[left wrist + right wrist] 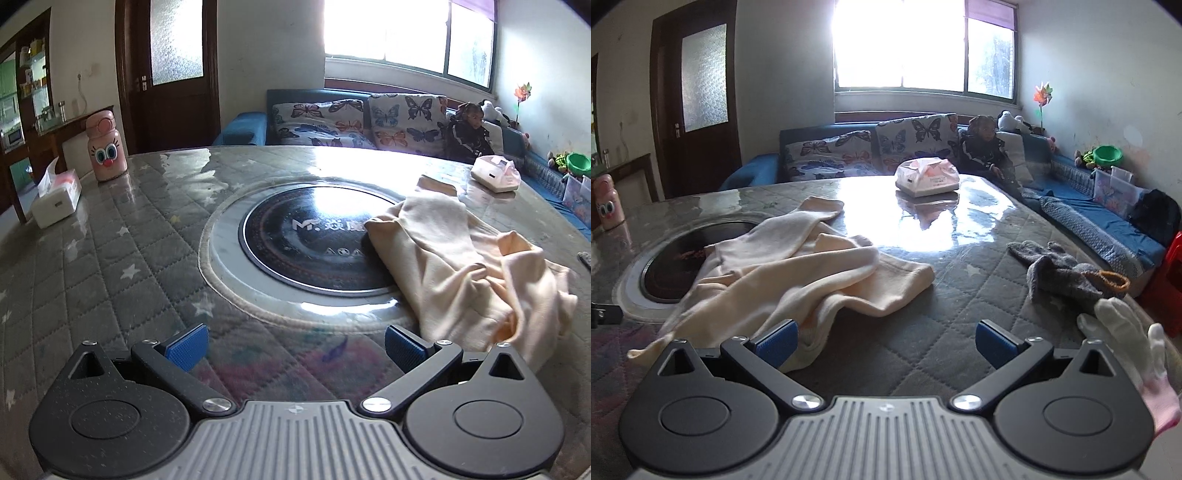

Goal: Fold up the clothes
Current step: 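Move both grippers over the crumpled cream sweatshirt to survey it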

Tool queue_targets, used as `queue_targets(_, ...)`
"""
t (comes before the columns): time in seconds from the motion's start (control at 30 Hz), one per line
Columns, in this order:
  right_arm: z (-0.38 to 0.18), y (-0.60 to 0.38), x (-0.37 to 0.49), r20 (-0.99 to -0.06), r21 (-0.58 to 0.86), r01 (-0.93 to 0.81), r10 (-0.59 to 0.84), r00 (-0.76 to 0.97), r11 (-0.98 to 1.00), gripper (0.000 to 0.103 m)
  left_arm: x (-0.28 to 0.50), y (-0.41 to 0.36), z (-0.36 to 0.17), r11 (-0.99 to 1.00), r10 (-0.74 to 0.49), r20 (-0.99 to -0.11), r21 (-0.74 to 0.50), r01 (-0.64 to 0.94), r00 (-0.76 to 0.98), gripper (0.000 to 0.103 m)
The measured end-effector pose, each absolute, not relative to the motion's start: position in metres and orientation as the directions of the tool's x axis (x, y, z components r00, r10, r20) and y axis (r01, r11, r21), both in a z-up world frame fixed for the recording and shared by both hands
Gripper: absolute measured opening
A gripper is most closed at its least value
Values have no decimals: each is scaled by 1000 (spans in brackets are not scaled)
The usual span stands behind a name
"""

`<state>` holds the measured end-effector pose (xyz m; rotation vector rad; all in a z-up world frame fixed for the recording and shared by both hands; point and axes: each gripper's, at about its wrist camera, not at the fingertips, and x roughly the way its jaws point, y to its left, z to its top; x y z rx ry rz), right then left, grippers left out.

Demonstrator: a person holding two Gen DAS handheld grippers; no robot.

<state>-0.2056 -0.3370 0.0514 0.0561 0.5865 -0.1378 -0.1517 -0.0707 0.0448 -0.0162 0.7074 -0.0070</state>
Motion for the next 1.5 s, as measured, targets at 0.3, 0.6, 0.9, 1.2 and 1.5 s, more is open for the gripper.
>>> queue_targets(0.3, 43, -317, -210, -596, 13, 79, -55, 801, 997, 103, -165, -95, 42, 999, -28, -668, 15, 52, 743, 103)
queue_targets(0.6, 41, -311, -209, -612, 24, 52, -26, 790, 998, 103, -167, -105, 43, 996, -21, -675, 47, 72, 737, 103)
queue_targets(0.9, 39, -307, -209, -622, 23, 39, -16, 783, 999, 103, -171, -112, 44, 994, -22, -678, 62, 87, 735, 103)
queue_targets(1.2, 40, -302, -210, -625, 19, 16, -1, 781, 1000, 103, -171, -114, 46, 993, -27, -677, 66, 98, 735, 103)
queue_targets(1.5, 39, -300, -209, -633, 16, 12, 1, 774, 1000, 103, -172, -116, 44, 992, -27, -682, 69, 102, 731, 103)
